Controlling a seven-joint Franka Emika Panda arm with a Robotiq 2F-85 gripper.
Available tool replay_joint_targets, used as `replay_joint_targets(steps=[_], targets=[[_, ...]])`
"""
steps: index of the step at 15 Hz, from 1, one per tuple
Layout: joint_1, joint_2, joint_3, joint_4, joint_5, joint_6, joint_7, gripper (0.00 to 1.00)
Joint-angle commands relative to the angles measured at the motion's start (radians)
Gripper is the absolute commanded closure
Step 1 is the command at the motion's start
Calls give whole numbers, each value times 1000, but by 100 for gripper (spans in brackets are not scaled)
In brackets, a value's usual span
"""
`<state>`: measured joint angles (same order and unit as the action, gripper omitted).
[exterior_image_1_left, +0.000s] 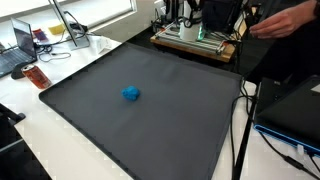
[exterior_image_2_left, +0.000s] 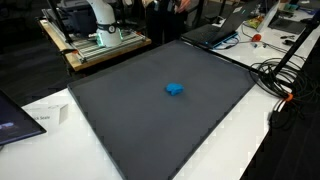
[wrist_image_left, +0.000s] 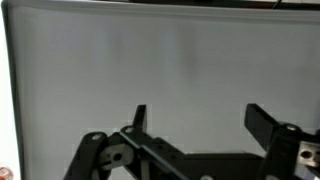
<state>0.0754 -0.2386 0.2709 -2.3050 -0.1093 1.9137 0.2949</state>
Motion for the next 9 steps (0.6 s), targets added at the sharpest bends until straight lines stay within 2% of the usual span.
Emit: replay_joint_targets(steps=[1, 5, 9], targets=[[69, -5, -45, 13, 127, 23, -141, 0], [126, -8, -65, 30, 301, 10, -294, 0], [162, -5, -74, 49, 426, -23, -406, 0]])
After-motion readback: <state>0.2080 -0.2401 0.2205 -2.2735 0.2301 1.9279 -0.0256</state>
